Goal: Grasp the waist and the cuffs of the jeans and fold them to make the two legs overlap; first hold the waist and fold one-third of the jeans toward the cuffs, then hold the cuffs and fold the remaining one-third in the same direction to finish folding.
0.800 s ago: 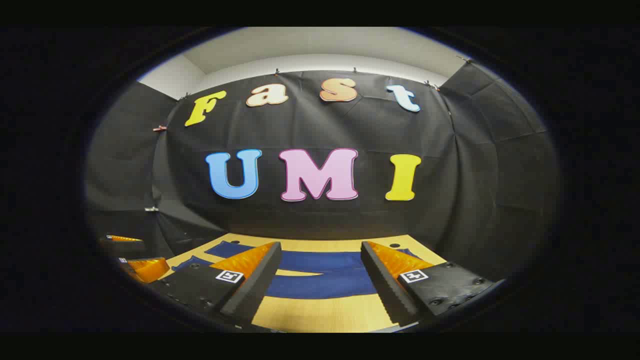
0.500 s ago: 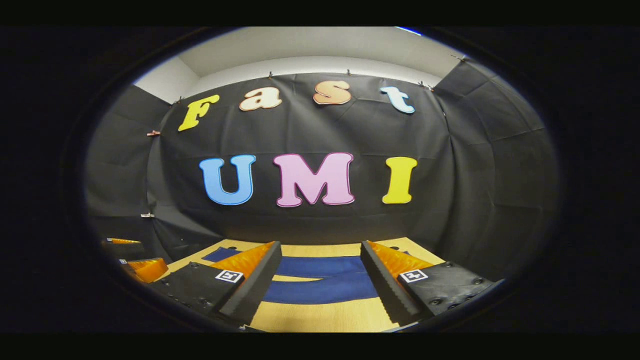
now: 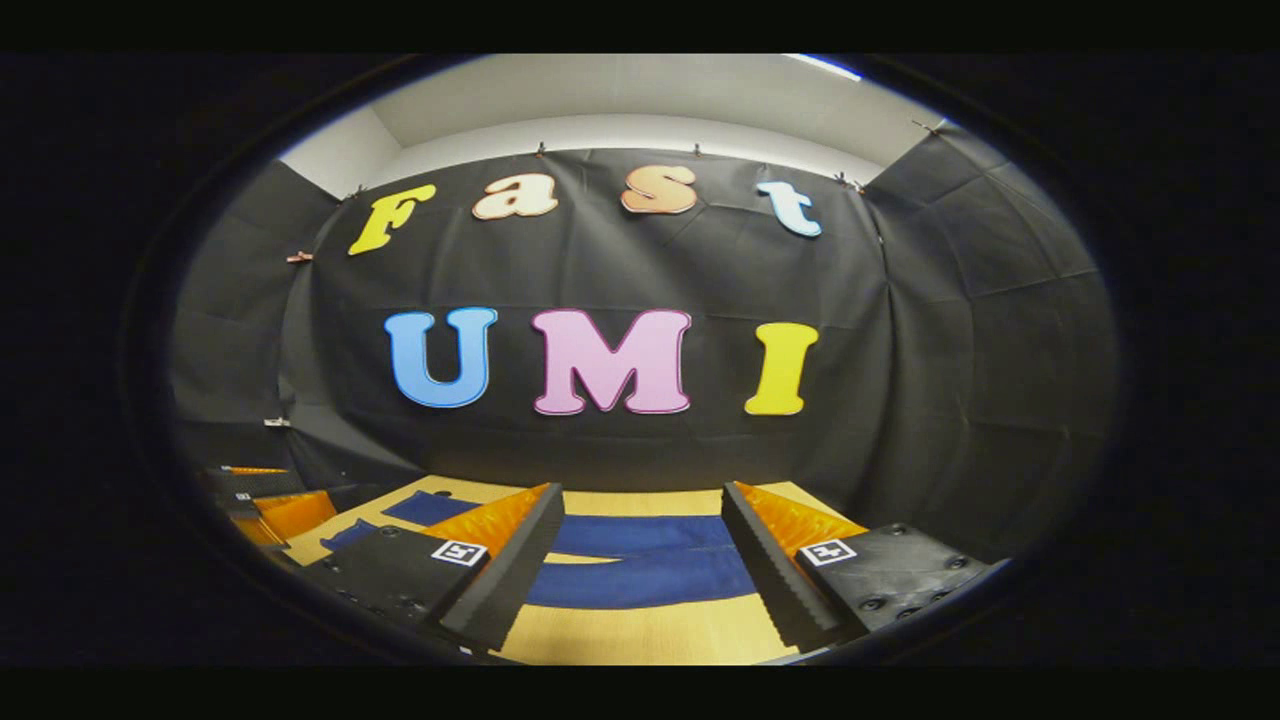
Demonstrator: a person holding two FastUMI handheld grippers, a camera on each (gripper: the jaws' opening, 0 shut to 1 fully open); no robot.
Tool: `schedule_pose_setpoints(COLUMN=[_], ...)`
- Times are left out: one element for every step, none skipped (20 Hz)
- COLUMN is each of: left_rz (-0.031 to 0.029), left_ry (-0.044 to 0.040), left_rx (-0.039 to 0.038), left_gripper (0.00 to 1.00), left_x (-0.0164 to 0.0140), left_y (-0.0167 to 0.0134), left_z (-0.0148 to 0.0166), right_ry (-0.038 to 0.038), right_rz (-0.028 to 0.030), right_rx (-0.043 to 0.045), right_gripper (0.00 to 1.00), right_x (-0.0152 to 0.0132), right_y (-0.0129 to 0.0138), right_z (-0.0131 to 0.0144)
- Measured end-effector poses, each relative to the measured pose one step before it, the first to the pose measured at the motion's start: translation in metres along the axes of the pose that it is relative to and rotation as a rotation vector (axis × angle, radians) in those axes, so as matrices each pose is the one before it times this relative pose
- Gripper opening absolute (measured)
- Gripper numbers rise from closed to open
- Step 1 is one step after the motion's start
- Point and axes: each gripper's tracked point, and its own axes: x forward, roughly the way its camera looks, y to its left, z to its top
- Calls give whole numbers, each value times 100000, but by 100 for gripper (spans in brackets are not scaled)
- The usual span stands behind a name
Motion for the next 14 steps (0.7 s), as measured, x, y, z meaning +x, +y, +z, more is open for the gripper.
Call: schedule_pose_setpoints(left_rz=[230, -155, -672, -978, -683, -128, -204, -484, -523, -347, 403, 902, 517, -347], left_ry=[-202, -295, 96, 38, 362, 724, 1379, 1454, 1404, 2033, 2561, 2847, 2991, 2777], left_rx=[1608, 1780, 1285, 725, 675, 1208, 2304, 2822, 3033, 3300, 4065, 5044, 5431, 5066], left_gripper=[99, 99, 99, 99, 99, 99, 99, 99, 99, 99, 98, 98, 98, 98], left_x=[319, 312, 396, 300, 202, 242, 285, 129, 154, -9, -8, -24, -45, 93], left_y=[223, 197, 63, 183, 398, 768, 838, 1062, 1353, 1536, 1850, 1880, 1779, 1522], left_z=[16, 51, -115, -51, -141, -215, -495, -499, -727, -850, -1162, -1184, -1455, -1569], right_ry=[293, 337, 225, 242, 112, -96, -38, 124, 324, 504, 575, 452, 579, 729], right_rz=[-444, -402, -324, -190, -91, -62, -62, 99, 164, 292, 125, -124, -347, -530], right_rx=[229, -25, -149, -44, -4, -132, -309, -434, -573, -661, -711, -587, 325, 1214], right_gripper=[97, 97, 97, 97, 97, 97, 97, 97, 97, 97, 97, 97, 97, 99], right_x=[40, 58, 116, 31, 14, 43, 7, 19, -19, 18, -69, -20, -53, -105], right_y=[-191, -151, -185, -144, -11, 27, 26, 154, 96, 99, 105, 36, -86, -3], right_z=[-39, -85, 42, -35, 101, 46, 130, -30, -35, -169, -104, -158, -164, -355])
